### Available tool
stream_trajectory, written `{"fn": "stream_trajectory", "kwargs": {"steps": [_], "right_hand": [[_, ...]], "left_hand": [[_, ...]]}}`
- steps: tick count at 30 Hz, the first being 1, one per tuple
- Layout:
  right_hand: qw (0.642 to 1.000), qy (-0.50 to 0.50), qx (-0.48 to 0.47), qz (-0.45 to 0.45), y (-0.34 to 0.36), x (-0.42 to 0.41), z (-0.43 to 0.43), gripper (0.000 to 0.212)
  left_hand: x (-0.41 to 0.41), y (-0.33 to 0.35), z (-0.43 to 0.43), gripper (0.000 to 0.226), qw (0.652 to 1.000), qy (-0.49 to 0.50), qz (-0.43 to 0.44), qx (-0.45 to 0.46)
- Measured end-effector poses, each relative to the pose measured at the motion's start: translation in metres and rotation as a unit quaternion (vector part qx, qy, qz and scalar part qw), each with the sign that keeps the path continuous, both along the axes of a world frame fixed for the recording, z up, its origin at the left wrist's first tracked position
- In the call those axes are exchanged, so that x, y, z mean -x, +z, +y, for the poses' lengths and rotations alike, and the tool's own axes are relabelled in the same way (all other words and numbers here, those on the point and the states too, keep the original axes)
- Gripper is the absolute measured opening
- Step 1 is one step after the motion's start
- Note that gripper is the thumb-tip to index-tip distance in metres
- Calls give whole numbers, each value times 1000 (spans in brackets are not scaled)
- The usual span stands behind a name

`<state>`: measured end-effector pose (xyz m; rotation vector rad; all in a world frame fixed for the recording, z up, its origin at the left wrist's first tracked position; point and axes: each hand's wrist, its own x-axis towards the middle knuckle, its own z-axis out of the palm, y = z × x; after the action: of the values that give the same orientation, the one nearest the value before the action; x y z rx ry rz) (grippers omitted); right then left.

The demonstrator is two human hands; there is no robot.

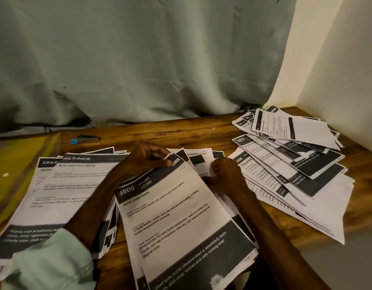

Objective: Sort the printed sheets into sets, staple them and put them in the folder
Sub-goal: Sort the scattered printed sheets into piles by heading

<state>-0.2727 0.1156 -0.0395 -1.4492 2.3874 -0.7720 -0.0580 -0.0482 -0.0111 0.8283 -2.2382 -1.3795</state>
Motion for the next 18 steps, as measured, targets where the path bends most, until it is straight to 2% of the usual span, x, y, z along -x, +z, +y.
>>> {"fn": "stream_trajectory", "kwargs": {"steps": [4,9,12,18], "right_hand": [[998,-27,-36,-41,13,4,-9,61],[995,-43,-53,-79,12,6,-17,60],[995,-71,-58,-45,11,0,-16,64],[995,-73,-61,40,8,-9,-16,52]], "left_hand": [[1,-1,2,22,1000,5,-1,-8],[5,1,7,23,1000,-7,4,-13],[6,0,8,27,1000,-17,-1,-11],[7,-4,4,29,999,-33,-22,-8]]}}
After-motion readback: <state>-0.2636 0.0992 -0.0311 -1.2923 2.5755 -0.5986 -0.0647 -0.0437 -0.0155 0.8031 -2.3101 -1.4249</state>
